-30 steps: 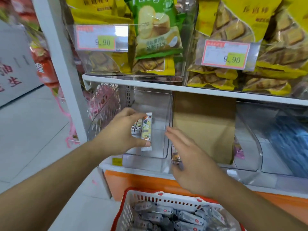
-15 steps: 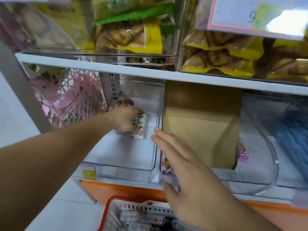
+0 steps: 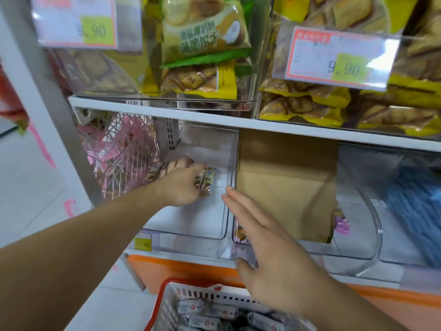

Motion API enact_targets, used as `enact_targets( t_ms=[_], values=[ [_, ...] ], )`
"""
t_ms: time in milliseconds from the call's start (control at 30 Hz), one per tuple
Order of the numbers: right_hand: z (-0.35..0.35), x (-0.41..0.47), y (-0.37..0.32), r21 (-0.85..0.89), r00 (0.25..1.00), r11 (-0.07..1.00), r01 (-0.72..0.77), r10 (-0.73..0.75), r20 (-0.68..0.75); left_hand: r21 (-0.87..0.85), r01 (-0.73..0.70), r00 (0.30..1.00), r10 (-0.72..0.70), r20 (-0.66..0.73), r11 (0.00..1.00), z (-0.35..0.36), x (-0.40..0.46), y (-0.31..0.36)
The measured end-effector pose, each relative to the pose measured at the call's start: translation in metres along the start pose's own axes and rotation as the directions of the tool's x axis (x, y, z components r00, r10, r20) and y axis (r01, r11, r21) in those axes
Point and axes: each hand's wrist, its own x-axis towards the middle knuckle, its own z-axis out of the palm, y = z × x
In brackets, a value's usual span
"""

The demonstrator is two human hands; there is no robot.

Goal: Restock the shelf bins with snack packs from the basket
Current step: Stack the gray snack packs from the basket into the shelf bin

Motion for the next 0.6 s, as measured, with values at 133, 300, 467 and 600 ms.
enact_targets(
  t_ms=[133, 300, 467, 600],
  values=[
    [0.000, -0.004, 0.000, 0.020, 0.999, 1.000, 0.018, -0.017, -0.041, -0.171, -0.137, 0.961, 0.089, -0.262, 0.976, -0.012, -0.061, 0.010],
    [0.009, -0.020, -0.014, 0.021, 0.985, 0.997, 0.076, -0.072, -0.157, -0.414, -0.319, 0.909, 0.151, -0.389, 0.852, -0.009, -0.160, 0.020],
    [0.031, -0.047, -0.026, 0.024, 0.970, 0.996, 0.084, -0.076, -0.233, -0.564, -0.313, 0.908, 0.068, -0.412, 0.764, 0.036, -0.234, 0.018],
    [0.053, -0.068, -0.021, 0.056, 0.997, 0.996, -0.067, 0.068, -0.024, -0.481, -0.125, 0.972, 0.009, -0.236, 0.868, 0.105, -0.259, -0.004]
  ],
)
